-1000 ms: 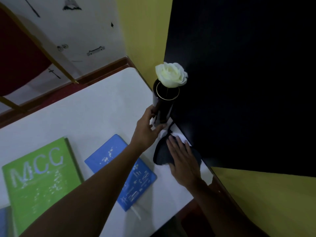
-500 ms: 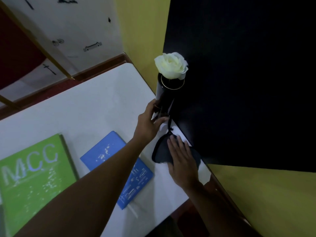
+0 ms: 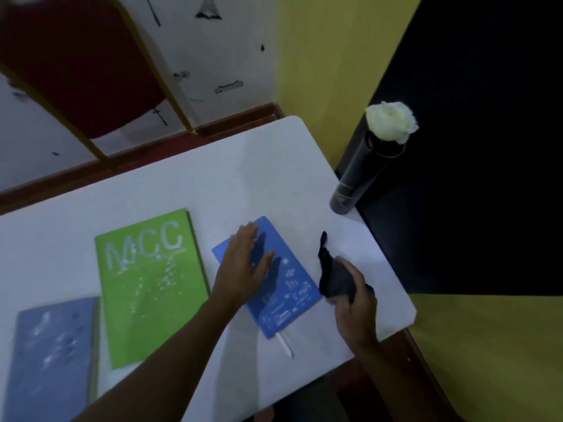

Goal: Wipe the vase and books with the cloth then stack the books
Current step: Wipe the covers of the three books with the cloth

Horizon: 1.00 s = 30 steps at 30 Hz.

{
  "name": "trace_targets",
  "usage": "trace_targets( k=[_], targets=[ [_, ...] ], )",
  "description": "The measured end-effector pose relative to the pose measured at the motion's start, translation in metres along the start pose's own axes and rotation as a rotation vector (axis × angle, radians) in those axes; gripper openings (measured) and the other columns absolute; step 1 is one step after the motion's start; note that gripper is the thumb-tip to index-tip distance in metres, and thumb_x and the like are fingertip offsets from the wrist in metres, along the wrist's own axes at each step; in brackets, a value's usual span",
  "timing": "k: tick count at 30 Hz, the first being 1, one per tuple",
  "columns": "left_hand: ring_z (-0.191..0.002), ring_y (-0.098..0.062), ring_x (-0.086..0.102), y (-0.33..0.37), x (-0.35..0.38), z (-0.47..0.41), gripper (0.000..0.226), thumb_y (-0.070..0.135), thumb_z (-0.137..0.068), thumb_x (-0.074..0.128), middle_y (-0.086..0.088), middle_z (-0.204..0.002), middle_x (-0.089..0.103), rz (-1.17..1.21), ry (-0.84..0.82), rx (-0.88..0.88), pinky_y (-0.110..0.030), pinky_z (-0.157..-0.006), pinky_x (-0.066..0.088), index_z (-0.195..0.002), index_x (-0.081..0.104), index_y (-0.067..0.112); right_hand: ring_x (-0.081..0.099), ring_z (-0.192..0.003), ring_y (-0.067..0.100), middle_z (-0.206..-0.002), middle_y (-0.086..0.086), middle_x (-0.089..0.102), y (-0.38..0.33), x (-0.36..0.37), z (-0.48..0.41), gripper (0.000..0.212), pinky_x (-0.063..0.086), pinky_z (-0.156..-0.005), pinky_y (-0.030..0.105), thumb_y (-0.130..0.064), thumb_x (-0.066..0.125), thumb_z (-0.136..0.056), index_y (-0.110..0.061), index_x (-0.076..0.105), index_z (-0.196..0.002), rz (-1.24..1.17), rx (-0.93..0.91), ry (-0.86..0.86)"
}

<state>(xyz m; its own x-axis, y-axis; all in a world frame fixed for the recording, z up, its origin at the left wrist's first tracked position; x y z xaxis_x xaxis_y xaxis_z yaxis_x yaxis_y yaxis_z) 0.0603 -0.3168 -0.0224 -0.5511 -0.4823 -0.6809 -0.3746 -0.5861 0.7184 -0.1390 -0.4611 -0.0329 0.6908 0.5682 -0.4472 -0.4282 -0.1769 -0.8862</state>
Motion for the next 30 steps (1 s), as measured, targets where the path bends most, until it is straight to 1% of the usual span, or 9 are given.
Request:
trace_targets(
  k=[2,6,9,11,14,19,22,26,30],
  targets=[
    [-0.152,-0.027,0.029,-0.026,-0.01,0.024,0.082,0.062,-0.092,0.055,-0.011,-0.161,0.036,-0.17,0.043,0.014,-0.051,-0.124,0.023,-0.151,0.039,0.007,0.062,-0.12,0.018,-0.132,0.003,0.066,-0.027,0.016,-0.003,0.06,0.046,-0.095,0.007,-0.008,0.045,-0.082,-0.02,0.059,-0.139,-0.042,0.079,0.061],
    [-0.158,-0.022,0.007,-0.051,-0.025,0.052,0.119,0.092,-0.077,0.043,-0.006,-0.17,0.014,-0.466,-0.044,-0.007,-0.046,-0.128,0.003,-0.16,0.023,0.008,0.068,-0.108,0.032,-0.124,0.013,0.072,-0.066,0.059,-0.021,0.06,0.055,-0.088,0.033,-0.02,0.043,-0.081,-0.015,0.063,-0.137,-0.01,0.14,0.044],
    [-0.158,-0.021,-0.003,-0.055,-0.028,0.054,0.137,0.103,-0.066,0.033,-0.006,-0.17,0.001,-0.564,-0.145,-0.012,-0.047,-0.126,-0.007,-0.162,0.009,0.008,0.067,-0.11,0.028,-0.123,0.009,0.073,-0.087,0.094,-0.027,0.056,0.051,-0.089,0.028,-0.026,0.042,-0.086,-0.015,0.064,-0.136,0.008,0.127,0.006],
    [-0.158,-0.024,-0.005,-0.057,-0.029,0.052,0.142,0.105,-0.063,0.03,-0.009,-0.17,-0.003,-0.605,-0.18,-0.012,-0.048,-0.126,-0.008,-0.162,0.003,0.006,0.061,-0.124,0.026,-0.136,0.01,0.067,-0.096,0.115,-0.026,0.056,0.043,-0.098,0.019,-0.025,0.042,-0.09,-0.013,0.06,-0.141,0.036,0.102,-0.062],
    [-0.158,-0.026,-0.005,-0.06,-0.027,0.05,0.145,0.105,-0.06,0.028,-0.011,-0.17,-0.004,-0.64,-0.22,-0.031,-0.052,-0.126,-0.005,-0.161,0.0,0.005,0.036,-0.15,0.028,-0.16,0.01,0.044,-0.096,0.14,-0.021,0.054,0.032,-0.123,0.04,-0.023,0.045,-0.098,-0.015,0.047,-0.152,0.06,0.067,-0.192],
    [-0.156,-0.032,0.012,-0.063,-0.024,0.05,0.134,0.095,-0.06,0.031,-0.014,-0.168,0.021,-0.611,-0.18,0.03,-0.06,-0.124,0.007,-0.161,0.02,0.007,-0.006,-0.159,0.032,-0.173,0.001,0.009,-0.068,0.155,-0.009,0.062,-0.005,-0.129,0.047,-0.057,0.023,-0.105,-0.033,0.022,-0.162,0.51,-0.427,-0.46],
    [-0.156,-0.032,0.01,-0.064,-0.023,0.05,0.132,0.094,-0.062,0.036,-0.014,-0.169,0.015,-0.596,-0.149,0.035,-0.059,-0.125,0.006,-0.161,0.018,0.007,-0.002,-0.159,0.037,-0.173,-0.002,0.008,-0.061,0.157,-0.011,0.057,0.0,-0.128,0.056,-0.053,0.01,-0.107,-0.038,0.02,-0.161,0.748,-0.534,-0.5],
    [-0.157,-0.027,-0.012,-0.063,-0.021,0.05,0.141,0.101,-0.062,0.035,-0.011,-0.169,-0.016,-0.649,-0.207,-0.037,-0.055,-0.124,-0.009,-0.161,-0.011,0.011,0.008,-0.159,0.033,-0.171,0.0,0.018,-0.043,0.141,-0.019,0.055,0.014,-0.126,0.06,-0.041,0.023,-0.107,-0.028,0.027,-0.16,0.884,-0.685,-0.547],
    [-0.157,-0.027,-0.011,-0.062,-0.02,0.048,0.145,0.102,-0.061,0.034,-0.013,-0.169,-0.014,-0.648,-0.206,-0.057,-0.054,-0.125,-0.01,-0.16,-0.013,0.006,0.018,-0.157,0.032,-0.166,-0.001,0.032,-0.045,0.127,-0.069,0.05,0.012,-0.126,0.054,-0.034,0.037,-0.105,-0.027,0.045,-0.154,0.82,-0.862,-0.665]
  ],
)
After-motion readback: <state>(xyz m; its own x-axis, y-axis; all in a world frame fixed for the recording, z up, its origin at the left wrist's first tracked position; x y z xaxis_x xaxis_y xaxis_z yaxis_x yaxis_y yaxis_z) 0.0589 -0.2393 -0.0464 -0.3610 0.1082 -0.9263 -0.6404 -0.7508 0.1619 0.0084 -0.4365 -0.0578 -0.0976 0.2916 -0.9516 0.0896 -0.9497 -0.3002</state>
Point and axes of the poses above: each hand's wrist, its own z-axis away from the middle knuckle, its own x-axis out of the palm, y = z × x, the point moved 1 cm from there along -z, towards the middle knuckle
